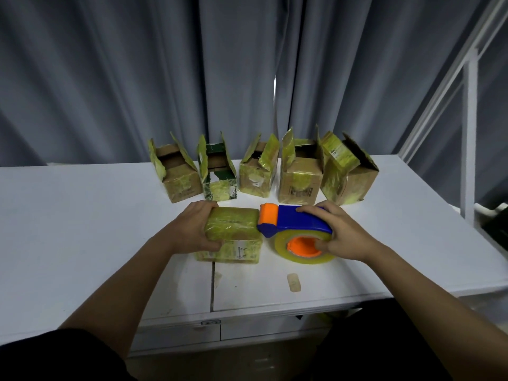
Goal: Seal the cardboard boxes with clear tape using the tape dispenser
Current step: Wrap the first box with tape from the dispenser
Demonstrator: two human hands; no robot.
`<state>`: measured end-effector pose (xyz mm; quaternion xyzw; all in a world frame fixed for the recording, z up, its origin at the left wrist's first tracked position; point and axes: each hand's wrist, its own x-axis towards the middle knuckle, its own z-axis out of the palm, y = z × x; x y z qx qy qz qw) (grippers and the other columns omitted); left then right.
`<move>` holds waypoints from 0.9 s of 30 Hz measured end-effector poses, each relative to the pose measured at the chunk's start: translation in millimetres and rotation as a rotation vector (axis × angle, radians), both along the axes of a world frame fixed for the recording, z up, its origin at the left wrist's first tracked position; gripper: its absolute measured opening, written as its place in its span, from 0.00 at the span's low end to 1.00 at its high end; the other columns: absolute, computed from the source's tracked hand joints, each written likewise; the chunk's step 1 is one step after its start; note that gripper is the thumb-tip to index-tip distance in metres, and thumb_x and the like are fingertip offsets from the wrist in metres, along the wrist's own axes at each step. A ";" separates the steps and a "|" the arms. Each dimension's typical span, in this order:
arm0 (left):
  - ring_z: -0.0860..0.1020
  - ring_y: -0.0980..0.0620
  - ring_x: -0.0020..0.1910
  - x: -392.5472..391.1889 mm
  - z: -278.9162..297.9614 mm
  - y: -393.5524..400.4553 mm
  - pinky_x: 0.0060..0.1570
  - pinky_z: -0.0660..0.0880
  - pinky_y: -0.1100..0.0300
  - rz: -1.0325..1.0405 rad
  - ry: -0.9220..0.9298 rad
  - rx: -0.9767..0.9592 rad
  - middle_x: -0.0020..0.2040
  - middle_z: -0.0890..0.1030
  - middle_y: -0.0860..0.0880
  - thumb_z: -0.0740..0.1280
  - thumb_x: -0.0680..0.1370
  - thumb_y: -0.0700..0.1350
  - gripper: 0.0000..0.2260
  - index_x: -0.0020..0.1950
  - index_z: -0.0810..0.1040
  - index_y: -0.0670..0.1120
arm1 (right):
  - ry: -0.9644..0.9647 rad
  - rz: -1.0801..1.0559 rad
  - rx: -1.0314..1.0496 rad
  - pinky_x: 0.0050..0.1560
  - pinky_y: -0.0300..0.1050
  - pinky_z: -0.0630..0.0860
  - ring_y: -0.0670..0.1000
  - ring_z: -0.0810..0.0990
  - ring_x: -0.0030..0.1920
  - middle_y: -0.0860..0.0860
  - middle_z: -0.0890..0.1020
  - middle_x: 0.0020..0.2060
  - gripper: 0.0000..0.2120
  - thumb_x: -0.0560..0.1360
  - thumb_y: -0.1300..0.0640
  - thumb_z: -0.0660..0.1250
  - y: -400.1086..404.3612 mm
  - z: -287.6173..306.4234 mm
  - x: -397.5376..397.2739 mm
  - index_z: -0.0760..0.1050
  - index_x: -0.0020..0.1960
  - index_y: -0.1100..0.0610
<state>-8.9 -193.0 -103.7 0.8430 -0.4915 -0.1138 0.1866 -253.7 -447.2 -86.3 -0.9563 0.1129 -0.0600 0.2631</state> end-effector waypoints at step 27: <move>0.62 0.47 0.70 -30.8 18.8 -19.7 0.71 0.57 0.51 0.047 -0.016 0.085 0.68 0.70 0.51 0.73 0.60 0.70 0.42 0.68 0.63 0.54 | 0.220 0.200 -0.387 0.42 0.40 0.69 0.47 0.70 0.47 0.43 0.67 0.52 0.35 0.70 0.48 0.73 3.7 67.5 29.0 0.59 0.71 0.42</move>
